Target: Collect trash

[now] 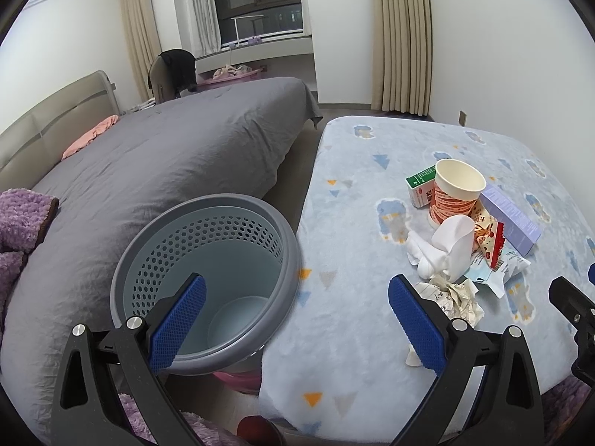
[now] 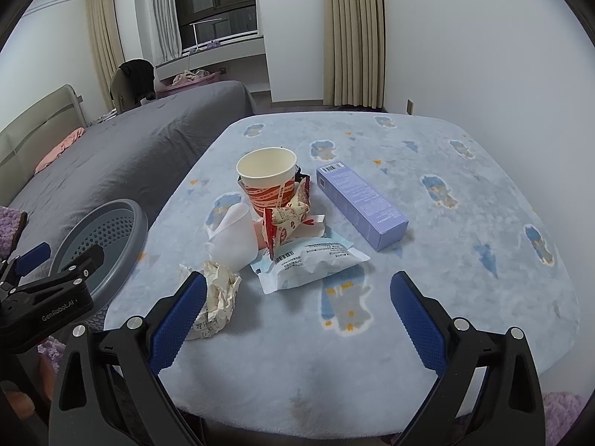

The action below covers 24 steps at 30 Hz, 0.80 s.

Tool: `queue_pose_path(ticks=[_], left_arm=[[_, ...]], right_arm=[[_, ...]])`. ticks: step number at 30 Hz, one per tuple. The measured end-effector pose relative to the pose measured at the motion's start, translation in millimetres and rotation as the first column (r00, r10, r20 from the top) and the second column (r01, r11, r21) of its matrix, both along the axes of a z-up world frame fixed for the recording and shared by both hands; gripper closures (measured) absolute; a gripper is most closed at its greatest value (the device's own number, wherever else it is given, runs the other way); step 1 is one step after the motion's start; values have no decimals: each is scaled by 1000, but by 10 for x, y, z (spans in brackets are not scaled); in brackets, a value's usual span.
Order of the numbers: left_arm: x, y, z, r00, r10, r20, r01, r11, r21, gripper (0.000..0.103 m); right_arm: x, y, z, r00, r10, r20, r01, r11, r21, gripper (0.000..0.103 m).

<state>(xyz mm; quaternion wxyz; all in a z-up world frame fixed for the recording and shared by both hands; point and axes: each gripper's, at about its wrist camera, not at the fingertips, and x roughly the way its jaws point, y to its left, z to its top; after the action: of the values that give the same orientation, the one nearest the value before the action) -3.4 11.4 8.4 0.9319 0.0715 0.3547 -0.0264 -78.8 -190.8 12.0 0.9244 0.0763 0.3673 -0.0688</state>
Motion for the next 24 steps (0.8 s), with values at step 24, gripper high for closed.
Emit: queue_pose_path(ticks=[24], left_arm=[[-24,25,10,1000,2,6,-2,1000,-2,6]], right_arm=[[-6,21,2,1000,0,5,0,1000,-2,9]])
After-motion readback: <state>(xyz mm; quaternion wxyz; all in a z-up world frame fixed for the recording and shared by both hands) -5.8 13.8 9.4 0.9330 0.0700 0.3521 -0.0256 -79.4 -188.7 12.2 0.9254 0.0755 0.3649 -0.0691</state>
